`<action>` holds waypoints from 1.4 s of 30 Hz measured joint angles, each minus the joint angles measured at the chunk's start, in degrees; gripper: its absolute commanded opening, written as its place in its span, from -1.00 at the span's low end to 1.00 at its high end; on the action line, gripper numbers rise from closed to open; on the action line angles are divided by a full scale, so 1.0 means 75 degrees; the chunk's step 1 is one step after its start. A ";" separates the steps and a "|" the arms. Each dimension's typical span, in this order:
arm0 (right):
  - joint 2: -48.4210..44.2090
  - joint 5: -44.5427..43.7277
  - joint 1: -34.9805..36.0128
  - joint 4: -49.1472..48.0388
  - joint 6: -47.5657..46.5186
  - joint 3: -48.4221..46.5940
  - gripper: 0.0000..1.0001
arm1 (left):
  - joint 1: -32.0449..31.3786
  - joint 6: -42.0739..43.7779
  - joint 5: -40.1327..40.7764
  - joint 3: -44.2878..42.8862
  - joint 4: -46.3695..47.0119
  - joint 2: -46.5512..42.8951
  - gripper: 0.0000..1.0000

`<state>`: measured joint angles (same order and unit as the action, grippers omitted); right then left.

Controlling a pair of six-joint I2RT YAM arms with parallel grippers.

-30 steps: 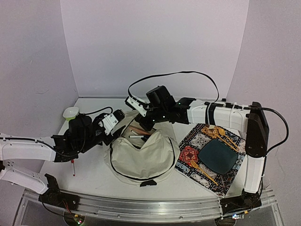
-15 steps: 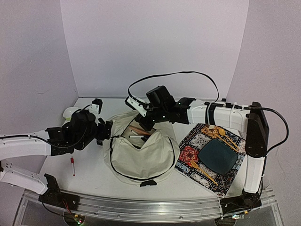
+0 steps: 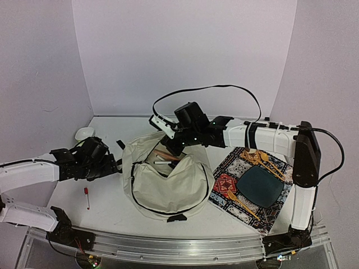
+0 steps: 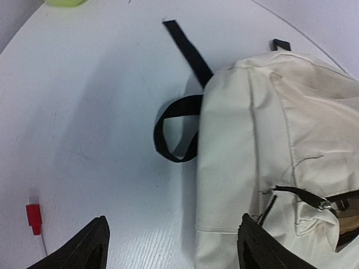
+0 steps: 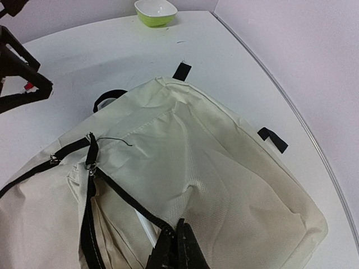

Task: Pack the student bag
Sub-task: Pick up the pen at the center of the board.

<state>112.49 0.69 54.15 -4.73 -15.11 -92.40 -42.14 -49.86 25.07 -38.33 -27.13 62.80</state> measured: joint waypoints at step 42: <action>-0.0029 0.0232 0.0000 -0.0293 -0.0181 0.0122 -0.99 | 0.3417 -0.1133 -0.1933 0.0839 -0.1778 0.1208 -0.10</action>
<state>112.27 2.43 54.15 -6.93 -16.47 -91.48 -16.51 -58.36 10.58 -32.03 -40.46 71.86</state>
